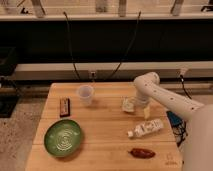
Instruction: Place the white sponge in the ceramic cup
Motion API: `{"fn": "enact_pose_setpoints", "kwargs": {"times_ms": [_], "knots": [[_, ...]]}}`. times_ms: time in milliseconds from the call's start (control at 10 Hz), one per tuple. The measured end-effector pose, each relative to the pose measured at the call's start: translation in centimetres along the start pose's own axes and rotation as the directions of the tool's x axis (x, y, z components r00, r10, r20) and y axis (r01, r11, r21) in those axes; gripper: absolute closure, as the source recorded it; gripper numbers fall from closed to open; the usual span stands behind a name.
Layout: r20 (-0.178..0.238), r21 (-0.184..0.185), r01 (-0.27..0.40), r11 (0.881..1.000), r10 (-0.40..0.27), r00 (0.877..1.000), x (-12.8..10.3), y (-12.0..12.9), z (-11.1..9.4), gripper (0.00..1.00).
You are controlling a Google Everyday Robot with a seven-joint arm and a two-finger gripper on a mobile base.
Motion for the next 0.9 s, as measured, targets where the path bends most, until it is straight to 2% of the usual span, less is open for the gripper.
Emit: {"fn": "enact_pose_setpoints", "kwargs": {"times_ms": [100,200,500,900], "knots": [[-0.002,0.004,0.019,1.0,-0.019,1.0,0.1,-0.4,-0.3,0.2],[-0.002,0.012,0.074,0.997,-0.074,0.997,0.2,-1.7,-1.4,0.2],[0.005,0.031,0.193,0.981,-0.193,0.981,-0.8,-4.7,-4.0,0.2],[0.02,0.04,0.257,0.965,-0.258,0.966,-2.4,-5.4,-4.2,0.2]]}}
